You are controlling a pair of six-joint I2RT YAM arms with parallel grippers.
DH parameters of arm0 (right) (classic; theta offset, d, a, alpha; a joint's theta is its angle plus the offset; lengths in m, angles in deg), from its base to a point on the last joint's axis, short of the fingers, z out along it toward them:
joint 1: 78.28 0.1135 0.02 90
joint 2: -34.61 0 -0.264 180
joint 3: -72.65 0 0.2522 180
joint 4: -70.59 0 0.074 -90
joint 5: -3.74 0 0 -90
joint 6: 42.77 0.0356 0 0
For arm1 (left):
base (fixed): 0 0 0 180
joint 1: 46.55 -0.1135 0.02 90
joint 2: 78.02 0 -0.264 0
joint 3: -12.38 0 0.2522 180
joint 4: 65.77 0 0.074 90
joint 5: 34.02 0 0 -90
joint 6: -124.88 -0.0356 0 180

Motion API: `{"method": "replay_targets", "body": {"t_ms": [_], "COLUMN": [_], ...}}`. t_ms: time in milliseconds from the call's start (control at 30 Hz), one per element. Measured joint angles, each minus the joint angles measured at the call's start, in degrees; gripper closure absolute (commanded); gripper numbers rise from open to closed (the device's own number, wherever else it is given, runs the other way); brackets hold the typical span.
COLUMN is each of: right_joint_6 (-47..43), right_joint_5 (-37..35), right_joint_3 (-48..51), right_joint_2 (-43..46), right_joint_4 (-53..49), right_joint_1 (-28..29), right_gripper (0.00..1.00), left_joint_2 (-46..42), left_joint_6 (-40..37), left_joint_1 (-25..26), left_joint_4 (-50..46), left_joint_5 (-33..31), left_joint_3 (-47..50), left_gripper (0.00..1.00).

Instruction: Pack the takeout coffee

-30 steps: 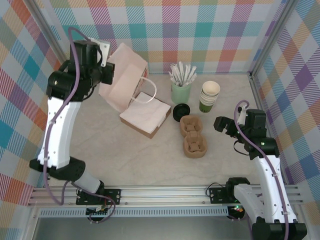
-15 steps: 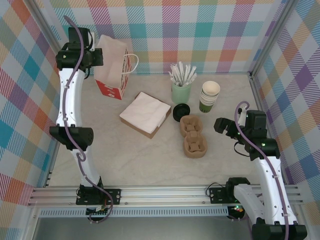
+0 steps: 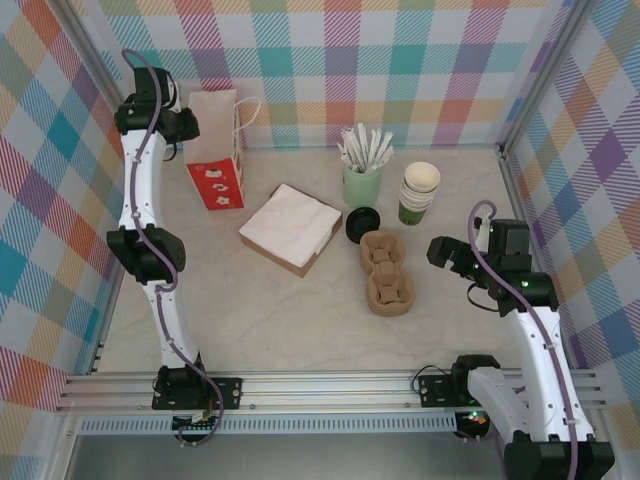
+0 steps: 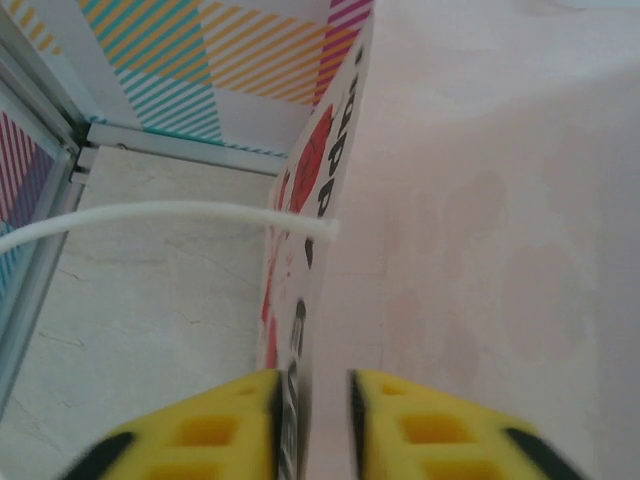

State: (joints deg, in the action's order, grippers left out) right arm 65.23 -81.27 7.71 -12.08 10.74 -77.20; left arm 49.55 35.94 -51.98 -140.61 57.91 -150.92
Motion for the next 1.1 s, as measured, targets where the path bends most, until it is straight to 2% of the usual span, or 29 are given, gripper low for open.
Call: {"method": "replay_targets", "body": {"t_ms": [267,433,500,567,733,800,900,1100], "right_joint_6": [0.5,0.7,0.7,0.7,0.6,0.4,0.0,1.1], "right_joint_5": [-0.5,-0.4,-0.4,-0.2,0.7,0.7,1.2,2.6], "right_joint_3": [-2.3,-3.6,-4.7,-6.3,-11.2,-13.6,-17.6,-25.7], "right_joint_2": [-0.5,-0.5,-0.9,-1.8,-6.9,-10.3,-16.2,-27.9], "right_joint_4": [-2.1,-3.8,-4.7,-5.5,-6.7,-7.0,-7.1,-5.0], "right_joint_1": [0.0,0.0,0.0,0.0,0.0,0.0,-0.2,-0.7], "right_gripper": [0.0,0.0,0.0,0.0,0.0,0.04,0.09,0.24], "left_joint_2": [-1.1,-5.7,-10.4,-17.1,-36.7,-43.5,-50.5,-58.6], "left_joint_6": [0.6,1.2,2.2,3.6,8.5,10.7,13.2,17.9], "left_joint_1": [-1.4,-1.9,-2.0,-1.9,-1.0,0.4,5.1,15.5], "left_joint_4": [-0.5,-2.7,-2.8,-1.4,6.7,10.0,13.6,18.1], "left_joint_5": [0.2,1.4,3.6,6.3,13.0,15.3,17.9,20.3], "left_joint_3": [-1.4,-1.1,2.2,9.3,34.5,44.1,55.9,74.2], "left_gripper": [0.27,0.2,0.19,0.18,0.18,0.18,0.17,0.17]}}
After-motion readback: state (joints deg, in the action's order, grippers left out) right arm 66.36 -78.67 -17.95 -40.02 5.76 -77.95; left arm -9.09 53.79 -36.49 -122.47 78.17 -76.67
